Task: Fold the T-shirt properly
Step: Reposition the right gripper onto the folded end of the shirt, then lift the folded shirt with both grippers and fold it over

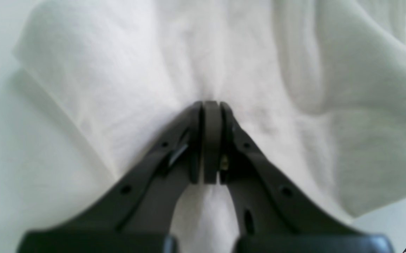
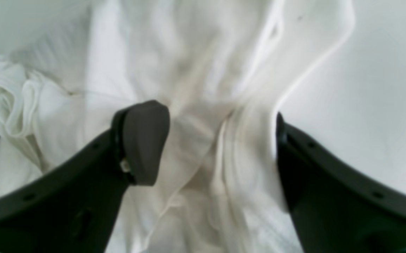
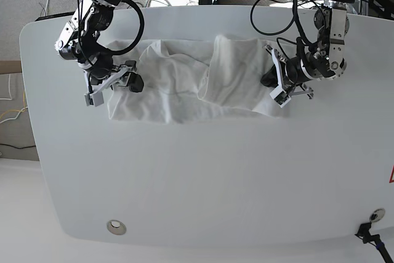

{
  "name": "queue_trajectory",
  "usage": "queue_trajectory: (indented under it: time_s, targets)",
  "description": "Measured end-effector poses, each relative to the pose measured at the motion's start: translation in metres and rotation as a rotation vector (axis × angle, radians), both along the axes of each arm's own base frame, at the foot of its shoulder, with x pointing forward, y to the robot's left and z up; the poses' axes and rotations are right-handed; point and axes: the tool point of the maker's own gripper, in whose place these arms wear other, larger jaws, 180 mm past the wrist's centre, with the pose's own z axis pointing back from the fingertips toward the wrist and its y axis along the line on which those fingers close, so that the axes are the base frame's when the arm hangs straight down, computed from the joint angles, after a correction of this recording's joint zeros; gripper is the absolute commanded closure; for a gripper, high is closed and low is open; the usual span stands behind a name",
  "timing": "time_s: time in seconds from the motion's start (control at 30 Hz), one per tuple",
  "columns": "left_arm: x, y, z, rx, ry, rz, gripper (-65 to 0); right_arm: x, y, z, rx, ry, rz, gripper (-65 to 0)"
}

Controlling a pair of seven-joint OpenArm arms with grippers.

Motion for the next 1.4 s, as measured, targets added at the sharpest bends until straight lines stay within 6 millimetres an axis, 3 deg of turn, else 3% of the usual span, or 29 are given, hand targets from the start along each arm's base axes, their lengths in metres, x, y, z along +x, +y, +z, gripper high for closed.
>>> queue_trajectory:
  time_s: [0.07,0.13,0.27,0.3,0.43,0.5,0.6,0.7,0.87,1.0,1.1,1.27,1.4]
  targets:
    - [0.0,0.0,0.0,-0.001,0.0,0.0,0.0,0.002,0.013,0.001,-0.001,-0.002,0.046,-35.1]
    - [0.0,0.0,0.0,-0.001,0.001,0.0,0.0,0.002,0.023,0.0,0.006,0.0,0.074,-29.9]
    - [0.0,0.0,0.0,0.0,0.001,0.0,0.0,-0.003,0.023,-0.004,-0.001,0.026,0.083,-2.1]
    - [0.0,0.0,0.0,0.0,0.001,0.0,0.0,-0.004,0.021,-0.005,-0.007,0.031,0.085,0.0]
    - [0.0,0.0,0.0,0.0,0.001,0.0,0.0,-0.006,0.021,0.0,-0.049,0.028,0.107,0.0]
    - [0.0,0.0,0.0,0.0,0.001,0.0,0.0,-0.004,0.034,0.018,-0.114,-0.017,0.183,0.0]
    - [0.001,-0.001,0.0,0.0,0.0,0.0,0.0,0.004,0.068,0.063,-0.162,-0.173,0.292,0.0]
    - [0.001,-0.001,0.0,0.001,0.003,-0.002,0.0,0.003,0.113,0.086,-0.122,-0.237,0.363,0.0]
    - [0.001,-0.001,0.0,0.0,0.003,-0.002,0.0,-0.009,0.181,0.097,-0.044,-0.256,0.507,0.0]
    - [0.001,-0.001,0.0,0.001,0.002,-0.002,0.0,-0.019,0.223,0.109,0.007,-0.289,0.591,0.0]
    - [0.001,-0.001,0.0,-0.001,0.0,-0.002,0.0,-0.02,0.244,0.117,0.063,-0.322,0.605,0.0]
    - [0.002,-0.002,0.001,-0.001,-0.002,-0.002,0.0,-0.035,0.283,0.101,0.122,-0.281,0.69,0.0]
    - [0.003,0.001,0.008,0.037,-0.023,-0.013,0.0,-0.03,0.29,0.094,0.127,-0.263,0.7,0.0]
